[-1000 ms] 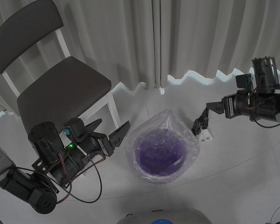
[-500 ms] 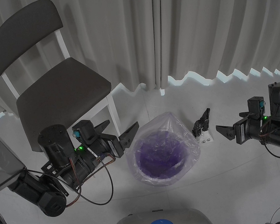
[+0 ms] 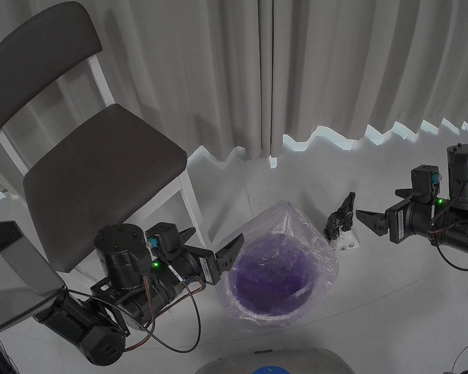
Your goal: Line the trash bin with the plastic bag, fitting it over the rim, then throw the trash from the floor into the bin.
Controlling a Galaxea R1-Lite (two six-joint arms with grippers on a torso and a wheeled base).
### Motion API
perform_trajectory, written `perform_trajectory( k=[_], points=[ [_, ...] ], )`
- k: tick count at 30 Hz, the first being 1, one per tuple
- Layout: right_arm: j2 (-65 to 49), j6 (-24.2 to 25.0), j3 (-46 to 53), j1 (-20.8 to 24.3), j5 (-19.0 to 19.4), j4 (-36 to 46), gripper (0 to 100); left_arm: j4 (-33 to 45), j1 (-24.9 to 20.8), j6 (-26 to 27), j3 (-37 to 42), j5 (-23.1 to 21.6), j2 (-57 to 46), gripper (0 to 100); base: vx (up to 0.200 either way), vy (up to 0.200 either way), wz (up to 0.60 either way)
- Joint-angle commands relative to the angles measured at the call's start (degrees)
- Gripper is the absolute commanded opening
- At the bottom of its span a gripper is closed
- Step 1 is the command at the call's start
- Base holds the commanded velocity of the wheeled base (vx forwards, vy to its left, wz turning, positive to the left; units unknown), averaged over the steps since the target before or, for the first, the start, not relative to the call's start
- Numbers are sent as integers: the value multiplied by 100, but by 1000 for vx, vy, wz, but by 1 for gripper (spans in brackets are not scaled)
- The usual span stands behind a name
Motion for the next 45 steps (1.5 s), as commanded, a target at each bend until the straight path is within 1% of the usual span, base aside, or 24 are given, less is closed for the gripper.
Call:
perform_trajectory(
  k=[1, 3, 4, 5, 11, 12, 13, 15, 16, 17, 20, 24, 26, 29, 33, 36, 45],
  points=[
    [291, 18, 22, -21, 10, -93, 100, 851, 95, 573, -616, -59, 81, 100, 0, 0, 0],
    [476, 18, 31, -21, 37, -102, 100, 1299, 95, 1012, -906, -77, 98, 100, 0, 0, 0],
    [519, 18, 22, -21, 45, -111, 100, 1396, 104, 1082, -994, -77, 107, 100, 0, 0, 0],
    [686, 9, 5, -21, 54, -111, 100, 1669, 104, 1197, -1275, -77, 204, 100, 0, 0, 0],
    [1390, -26, -417, -82, 151, -366, 100, 2389, 130, 1205, -2339, -77, 643, 100, 0, 0, 0],
    [1390, -26, -417, -82, 151, -366, 100, 2389, 130, 1205, -2339, -77, 643, 100, 0, 0, 0],
    [1653, -9, -672, -109, 239, -375, 100, 2688, 148, 1188, -2655, -77, 713, 100, 0, 0, 0],
    [1899, 9, -892, -109, 362, -383, 100, 3022, 139, 1188, -2928, -77, 775, 100, 0, 0, 0],
    [1917, 9, -909, -109, 371, -383, 100, 3048, 139, 1188, -2954, -77, 784, 100, 0, 0, 0],
    [2137, 18, -1067, -126, 423, -392, 100, 3338, 130, 1188, -3235, -77, 863, 100, 0, 0, 0],
    [2497, 18, -1314, -188, 450, -410, 100, 3699, 95, 1188, -3763, -77, 1083, 100, 0, 0, 0],
    [2840, 0, -1489, -311, 450, -656, 100, 4086, 60, 1197, -4413, -77, 1364, 100, 0, 0, 0],
    [3112, -35, -1542, -469, 608, -972, 100, 4551, 33, 1205, -4940, -86, 1601, 100, 0, 0, 0],
    [3420, -35, -1586, -671, 898, -1262, 100, 4868, -28, 1205, -5354, -156, 1803, 100, 0, 0, 0],
    [3833, 9, -1797, -952, 1082, -1640, 100, 5228, -37, 1205, -5916, -165, 2085, 100, 0, 0, 0],
    [4044, 18, -1973, -1067, 1241, -1693, 100, 5386, -72, 1188, -6188, -165, 2269, 100, 0, 0, 0],
    [4624, 18, -2474, -1040, 1258, -1684, 100, 5404, -90, 1232, -6681, -112, 2849, 100, 0, 0, 0]
  ],
)
